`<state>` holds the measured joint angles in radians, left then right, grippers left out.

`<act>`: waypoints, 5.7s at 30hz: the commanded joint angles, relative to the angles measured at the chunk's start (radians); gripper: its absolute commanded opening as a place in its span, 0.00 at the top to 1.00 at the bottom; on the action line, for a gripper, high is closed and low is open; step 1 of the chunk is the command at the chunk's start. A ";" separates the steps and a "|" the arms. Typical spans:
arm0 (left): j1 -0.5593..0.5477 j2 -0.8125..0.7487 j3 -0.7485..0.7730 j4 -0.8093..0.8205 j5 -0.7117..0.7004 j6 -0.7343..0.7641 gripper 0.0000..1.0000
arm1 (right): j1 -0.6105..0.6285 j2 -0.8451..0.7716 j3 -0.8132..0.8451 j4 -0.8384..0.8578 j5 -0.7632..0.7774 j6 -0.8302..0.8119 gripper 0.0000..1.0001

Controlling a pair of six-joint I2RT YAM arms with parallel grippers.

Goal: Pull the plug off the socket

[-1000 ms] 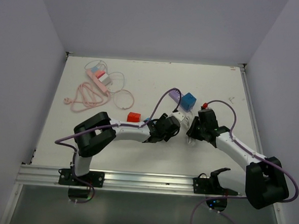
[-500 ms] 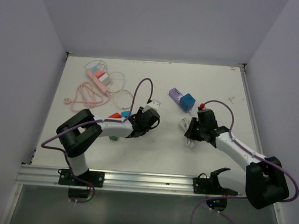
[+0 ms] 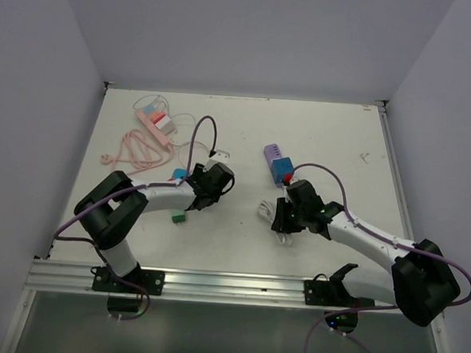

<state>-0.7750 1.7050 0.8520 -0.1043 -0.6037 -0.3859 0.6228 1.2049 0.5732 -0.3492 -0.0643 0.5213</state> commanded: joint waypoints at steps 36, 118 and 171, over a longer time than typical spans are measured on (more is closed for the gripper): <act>0.069 -0.375 -0.027 -0.140 0.329 -0.149 0.00 | -0.072 0.435 0.749 -0.289 0.293 -0.299 0.03; 0.042 -0.209 0.044 0.123 0.360 -0.120 1.00 | 0.008 -0.373 -0.133 0.371 -0.071 0.068 1.00; 0.218 -0.268 0.093 0.026 0.035 0.156 1.00 | 0.008 -0.536 0.217 -0.077 -0.069 -0.109 1.00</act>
<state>-0.6586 1.4250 0.9703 -0.0193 -0.2569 -0.3965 0.6342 0.7036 0.7010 -0.3653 -0.1234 0.4419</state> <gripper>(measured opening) 0.420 0.639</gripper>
